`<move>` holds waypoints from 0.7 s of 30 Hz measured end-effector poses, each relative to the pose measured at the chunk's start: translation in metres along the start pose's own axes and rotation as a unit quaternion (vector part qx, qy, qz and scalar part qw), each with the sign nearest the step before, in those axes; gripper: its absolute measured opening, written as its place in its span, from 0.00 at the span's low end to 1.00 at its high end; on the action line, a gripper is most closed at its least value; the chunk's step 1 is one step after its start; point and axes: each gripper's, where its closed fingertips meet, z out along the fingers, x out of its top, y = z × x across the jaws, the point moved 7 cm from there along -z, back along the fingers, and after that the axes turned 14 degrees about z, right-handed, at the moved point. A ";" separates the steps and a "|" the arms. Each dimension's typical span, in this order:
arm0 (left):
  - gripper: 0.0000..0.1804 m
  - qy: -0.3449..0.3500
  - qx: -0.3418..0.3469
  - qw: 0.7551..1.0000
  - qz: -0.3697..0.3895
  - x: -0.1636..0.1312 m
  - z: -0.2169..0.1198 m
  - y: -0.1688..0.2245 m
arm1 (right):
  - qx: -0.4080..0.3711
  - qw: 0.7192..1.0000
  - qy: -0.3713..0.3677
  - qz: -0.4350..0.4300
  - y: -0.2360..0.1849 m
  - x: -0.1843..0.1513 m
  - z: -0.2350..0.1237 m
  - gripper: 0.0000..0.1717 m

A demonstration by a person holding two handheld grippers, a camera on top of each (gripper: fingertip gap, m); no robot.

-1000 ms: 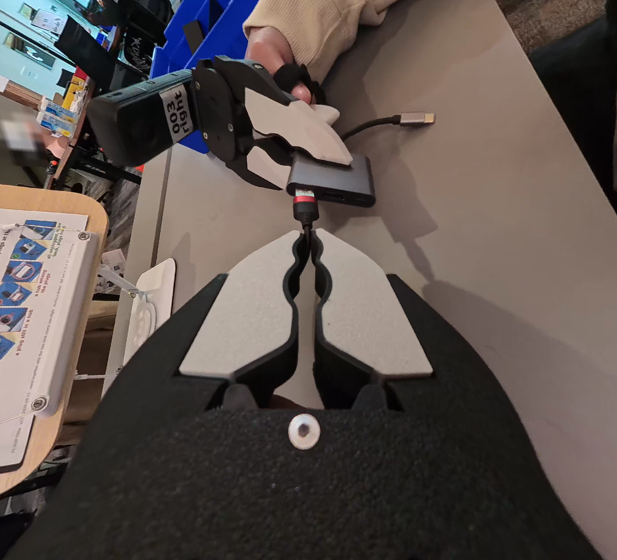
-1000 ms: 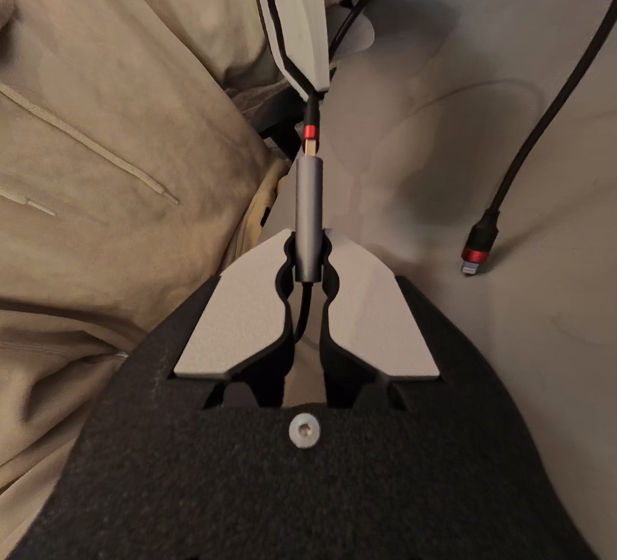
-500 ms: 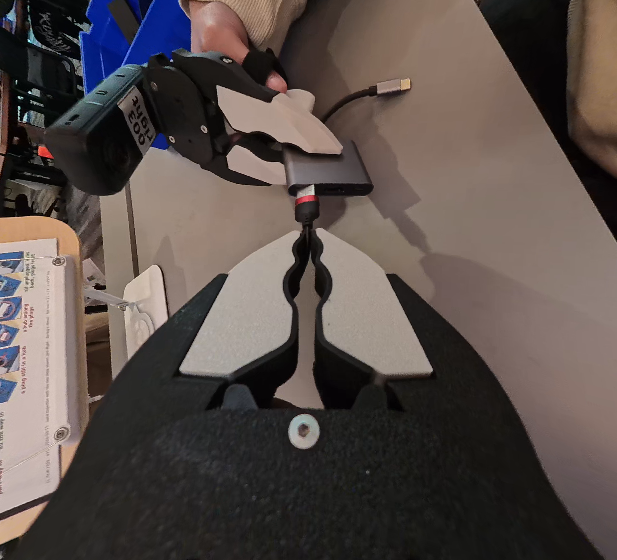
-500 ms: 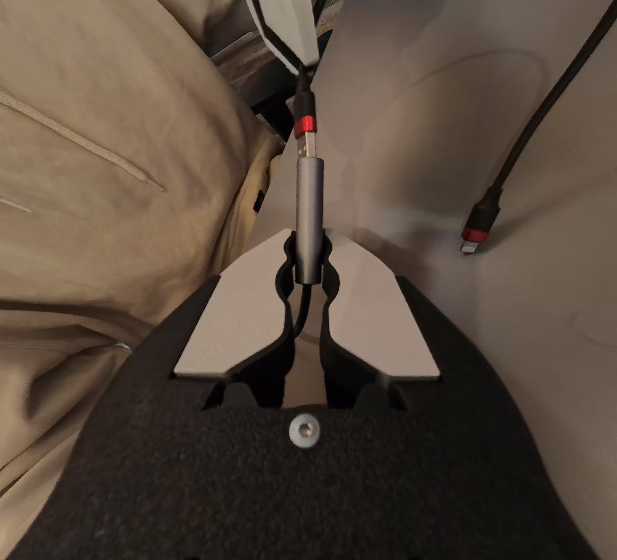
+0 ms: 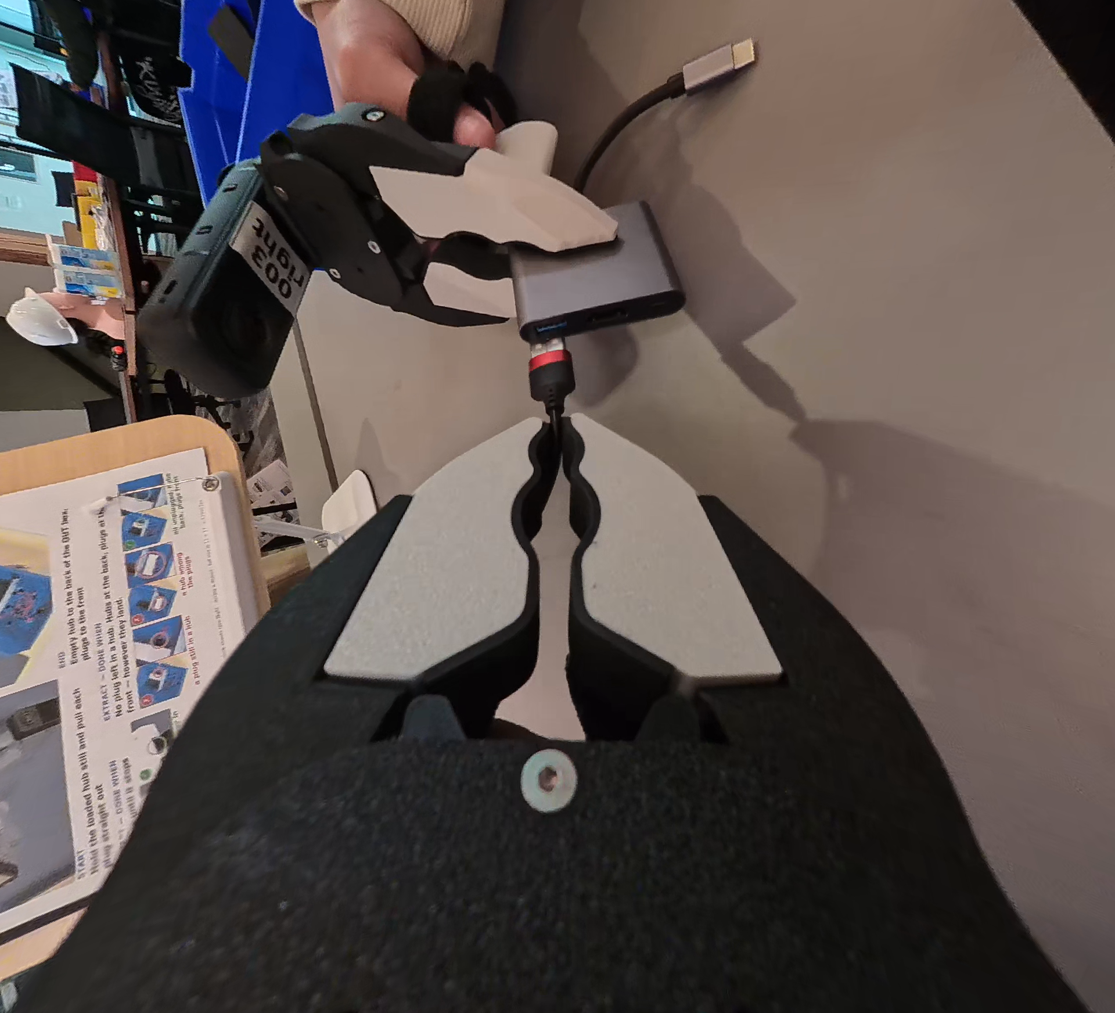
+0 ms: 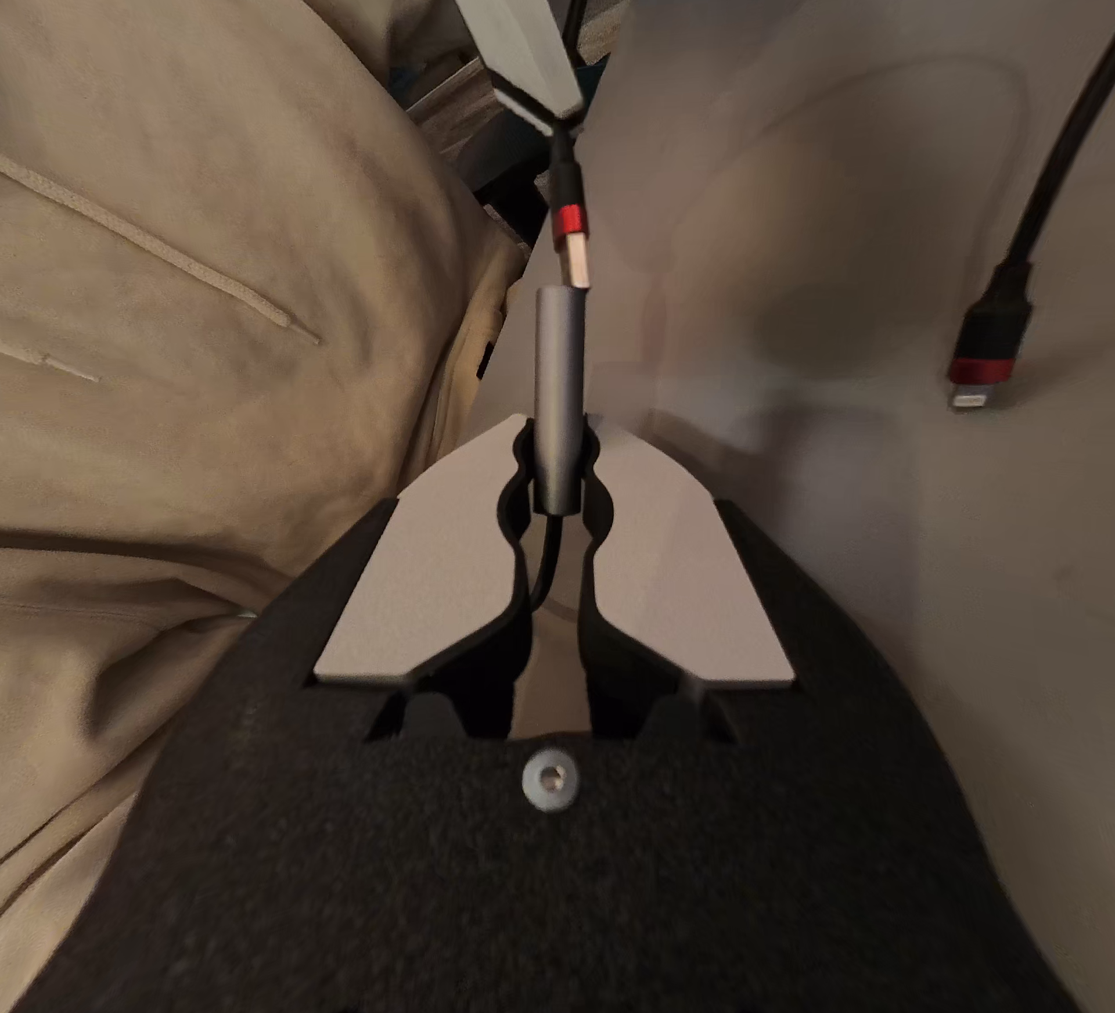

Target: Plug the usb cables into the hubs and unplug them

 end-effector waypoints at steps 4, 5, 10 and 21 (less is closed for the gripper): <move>0.01 0.001 -0.003 1.000 0.002 0.004 -0.002 0.000 | 0.002 1.000 0.000 -0.002 -0.001 0.000 0.000 0.07; 0.01 0.001 -0.005 1.000 0.001 0.005 -0.002 0.000 | 0.001 1.000 0.000 -0.003 -0.001 0.000 0.000 0.07; 0.01 0.005 -0.008 1.000 -0.001 0.005 -0.001 -0.001 | 0.000 1.000 -0.001 -0.004 -0.001 -0.001 0.000 0.07; 0.01 0.010 -0.009 1.000 0.016 0.007 0.003 0.001 | -0.001 1.000 -0.007 -0.007 -0.002 -0.003 0.001 0.07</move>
